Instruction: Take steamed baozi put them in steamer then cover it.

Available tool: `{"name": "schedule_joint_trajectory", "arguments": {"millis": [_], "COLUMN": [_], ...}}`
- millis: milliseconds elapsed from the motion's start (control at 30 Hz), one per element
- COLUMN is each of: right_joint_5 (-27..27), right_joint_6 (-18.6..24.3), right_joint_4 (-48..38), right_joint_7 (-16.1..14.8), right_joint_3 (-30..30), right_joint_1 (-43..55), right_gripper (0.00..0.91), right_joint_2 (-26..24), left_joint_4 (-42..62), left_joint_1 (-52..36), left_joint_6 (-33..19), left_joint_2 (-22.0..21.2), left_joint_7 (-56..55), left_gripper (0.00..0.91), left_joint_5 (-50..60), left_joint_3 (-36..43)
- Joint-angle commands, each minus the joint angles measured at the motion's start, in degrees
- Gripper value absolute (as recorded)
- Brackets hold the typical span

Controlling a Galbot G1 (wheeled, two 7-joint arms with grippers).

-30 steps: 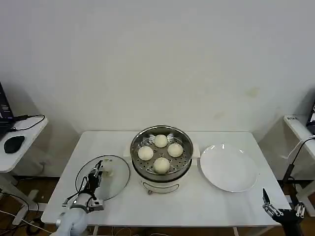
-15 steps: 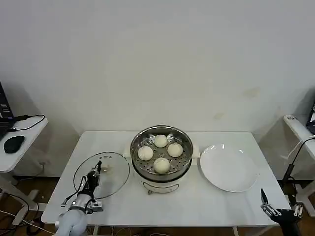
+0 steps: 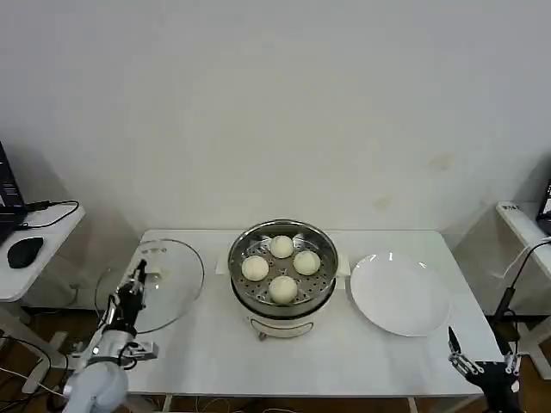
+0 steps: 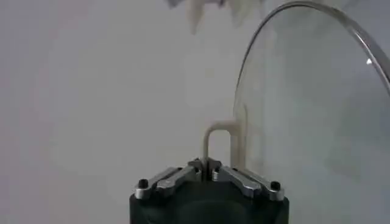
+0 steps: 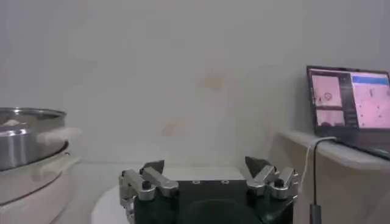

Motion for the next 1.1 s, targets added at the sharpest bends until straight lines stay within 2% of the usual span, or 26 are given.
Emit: {"name": "schedule_joint_trajectory", "arguments": {"millis": [33, 200, 233, 400, 733, 1100], "right_joint_5": [-1.16, -2.0, -2.08, -2.59, -4.29, -5.89], "right_joint_6": [-0.03, -0.14, -0.13, -0.01, 0.15, -0.05], "right_joint_4": [-0.17, 0.6, 0.71, 0.56, 0.42, 0.72], "right_joint_7": [-0.01, 0.11, 0.13, 0.22, 0.48, 1.28], "right_joint_3": [-0.67, -0.85, -0.85, -1.12, -2.15, -3.22], "right_joint_1": [0.26, 0.35, 0.35, 0.35, 0.49, 0.61], "right_gripper": [0.907, 0.907, 0.907, 0.907, 0.907, 0.907], "right_joint_2": [-0.04, 0.35, 0.5, 1.28, 3.77, 5.45], "left_joint_4": [-14.32, -17.41, -17.5, -16.86, -14.21, -6.64], "left_joint_1": [-0.4, -5.49, -7.28, -13.65, -28.62, -34.92], "left_joint_6": [7.44, 13.05, 15.83, 20.52, 23.0, 24.61], "left_joint_2": [8.38, 11.06, 11.63, 12.13, 6.43, 0.87], "left_joint_7": [4.54, 7.05, 7.73, 9.53, 10.26, 11.18], "left_gripper": [0.0, 0.0, 0.0, 0.0, 0.0, 0.0], "left_joint_5": [-9.43, -12.23, -13.01, -14.51, -17.05, -12.92], "left_joint_3": [-0.02, 8.92, 11.69, 20.33, 33.04, 43.09]}}
